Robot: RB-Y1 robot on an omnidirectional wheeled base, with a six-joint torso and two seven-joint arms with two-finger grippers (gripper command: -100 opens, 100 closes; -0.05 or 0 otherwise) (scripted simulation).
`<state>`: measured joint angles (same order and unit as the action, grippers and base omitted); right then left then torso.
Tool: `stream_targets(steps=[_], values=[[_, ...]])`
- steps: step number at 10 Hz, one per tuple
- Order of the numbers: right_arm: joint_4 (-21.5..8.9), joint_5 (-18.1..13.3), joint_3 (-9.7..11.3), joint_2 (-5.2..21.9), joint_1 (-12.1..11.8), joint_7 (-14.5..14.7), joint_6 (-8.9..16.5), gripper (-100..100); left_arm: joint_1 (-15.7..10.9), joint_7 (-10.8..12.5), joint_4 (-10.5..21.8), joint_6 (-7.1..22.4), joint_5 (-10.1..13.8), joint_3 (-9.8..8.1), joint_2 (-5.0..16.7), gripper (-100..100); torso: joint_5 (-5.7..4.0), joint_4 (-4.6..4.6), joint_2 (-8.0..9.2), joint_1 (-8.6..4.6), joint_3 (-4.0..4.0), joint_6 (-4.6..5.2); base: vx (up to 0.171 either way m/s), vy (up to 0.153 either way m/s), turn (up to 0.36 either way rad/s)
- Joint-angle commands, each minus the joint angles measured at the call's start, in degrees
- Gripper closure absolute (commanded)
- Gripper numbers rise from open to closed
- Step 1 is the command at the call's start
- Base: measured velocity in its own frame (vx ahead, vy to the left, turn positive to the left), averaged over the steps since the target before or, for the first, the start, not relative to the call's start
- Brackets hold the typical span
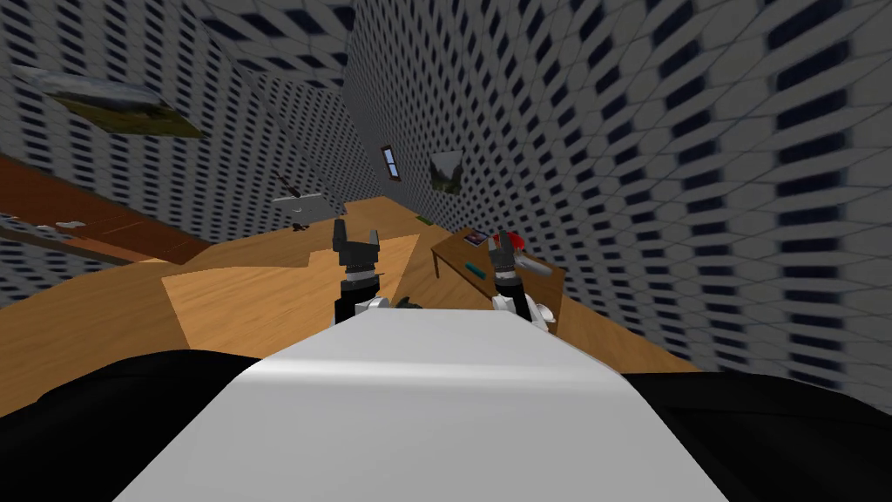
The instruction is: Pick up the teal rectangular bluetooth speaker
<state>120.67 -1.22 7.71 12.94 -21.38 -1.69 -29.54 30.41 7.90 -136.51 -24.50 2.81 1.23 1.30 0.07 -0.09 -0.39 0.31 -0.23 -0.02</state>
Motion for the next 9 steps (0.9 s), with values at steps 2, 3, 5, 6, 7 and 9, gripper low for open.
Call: stream_targets(steps=[2, 3, 5, 6, 7, 9], values=[[-3.5, -1.1, 2.0, 3.5, 1.2, 0.3, -0.6, -100, 0.0, 0.0, 0.0, 0.0, 0.0, 0.0, 0.0, 0, 0.01, -0.01, -0.04, 0.09, -0.02, 0.0, 0.11, 0.101, 0.134], [-5.8, -1.8, 3.3, 5.7, 2.3, 0.4, -1.1, -100, 0.0, 0.0, 0.0, 0.0, 0.0, 0.0, 0.0, 0, 0.03, 0.0, -0.01, 0.12, -0.01, 0.02, 0.108, 0.123, 0.165], [-8.3, -2.6, 4.7, 8.4, 3.3, 0.6, -1.6, -100, 0.0, 0.0, 0.0, 0.0, 0.0, 0.0, 0.0, 0, 0.04, 0.0, 0.01, 0.12, 0.0, 0.04, 0.106, 0.09, 0.113], [-10.9, -3.4, 6.2, 10.0, 4.3, 0.9, -2.1, -100, 0.0, 0.0, 0.0, 0.0, 0.0, 0.0, 0.0, 0, 0.02, 0.0, -0.01, 0.08, 0.0, 0.01, 0.167, 0.148, 0.273], [-12.0, -3.4, 6.2, 11.1, 4.3, 0.9, -2.1, -100, 0.0, 0.0, 0.0, 0.0, 0.0, 0.01, 0.0, 0, 0.06, -0.03, -0.16, 0.27, -0.09, -0.01, 0.134, 0.112, 0.101], [-15.2, -4.3, 7.7, 13.7, 5.4, 1.2, -2.6, -100, 0.0, 0.0, 0.0, 0.0, 0.0, 0.0, 0.0, 0, 0.04, -0.02, -0.07, 0.16, -0.04, 0.01, 0.111, 0.09, 0.128]])
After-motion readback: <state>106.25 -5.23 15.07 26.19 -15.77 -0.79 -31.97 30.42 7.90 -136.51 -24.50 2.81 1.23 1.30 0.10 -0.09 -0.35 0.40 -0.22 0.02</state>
